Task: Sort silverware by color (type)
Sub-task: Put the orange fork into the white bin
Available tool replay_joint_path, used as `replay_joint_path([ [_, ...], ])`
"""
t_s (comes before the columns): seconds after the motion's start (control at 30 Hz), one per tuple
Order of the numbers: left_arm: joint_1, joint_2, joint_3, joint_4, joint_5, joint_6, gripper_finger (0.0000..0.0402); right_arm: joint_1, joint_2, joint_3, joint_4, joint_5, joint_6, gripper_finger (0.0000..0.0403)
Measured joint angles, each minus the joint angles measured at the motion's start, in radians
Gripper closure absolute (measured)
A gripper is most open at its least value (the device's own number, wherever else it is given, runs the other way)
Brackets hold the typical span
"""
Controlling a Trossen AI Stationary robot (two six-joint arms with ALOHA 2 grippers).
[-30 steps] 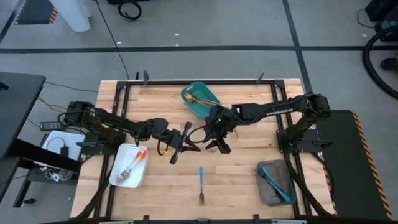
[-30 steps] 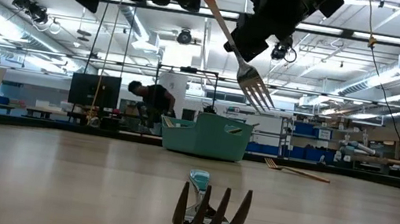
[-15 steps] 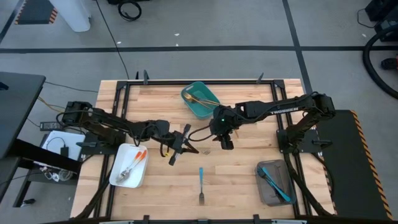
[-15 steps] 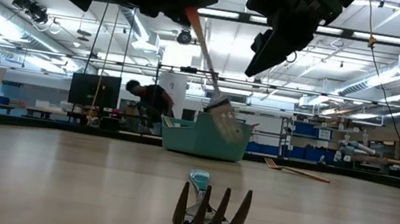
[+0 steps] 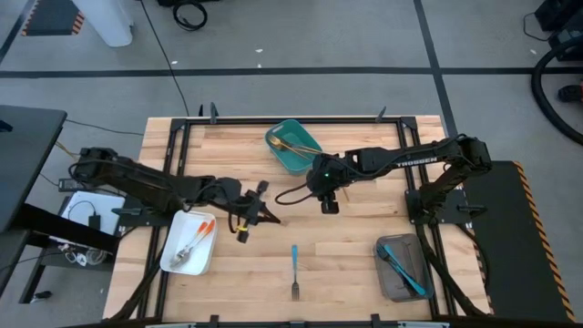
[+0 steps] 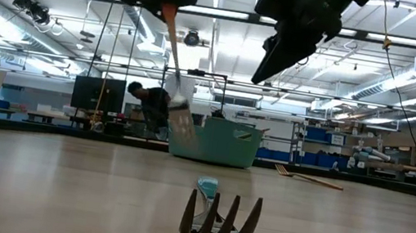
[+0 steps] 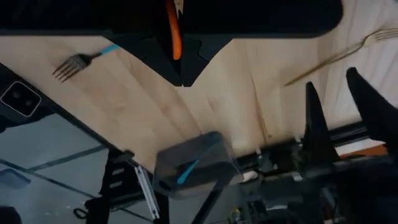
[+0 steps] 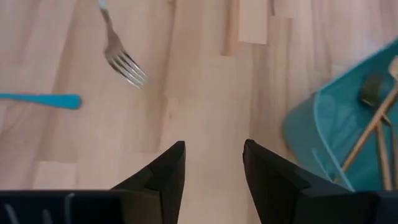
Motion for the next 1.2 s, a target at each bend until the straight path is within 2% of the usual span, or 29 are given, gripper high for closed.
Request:
replay_joint_path([
  [0.27,-0.031,-0.123,0.0,-0.142,-0.1,-0.119,0.0394,-0.001,0.0,0.0,-0.007,0.274,0.045,0.0236],
  [0.4,-0.056,-0.184,0.0,-0.212,-0.179,-0.196,0.0394,-0.005,0.0,0.0,-0.005,0.343,0.045,0.0236],
  [0.53,-0.084,-0.241,0.023,-0.335,-0.272,-0.265,0.0393,-0.017,0.0,0.0,-0.004,0.35,0.045,0.0236],
  [0.77,-0.178,-0.258,0.224,-0.703,-0.418,-0.378,0.0393,-0.035,0.0,-0.001,-0.003,0.346,0.056,0.0236],
  [0.97,-0.295,-0.257,0.341,-0.908,-0.532,-0.518,0.0393,-0.037,0.0,0.0,-0.008,0.345,0.048,0.0236],
  [1.2,-0.381,-0.261,0.394,-1.067,-0.584,-0.755,0.0393,-0.048,0.0,0.0,-0.008,0.339,0.045,0.0236],
])
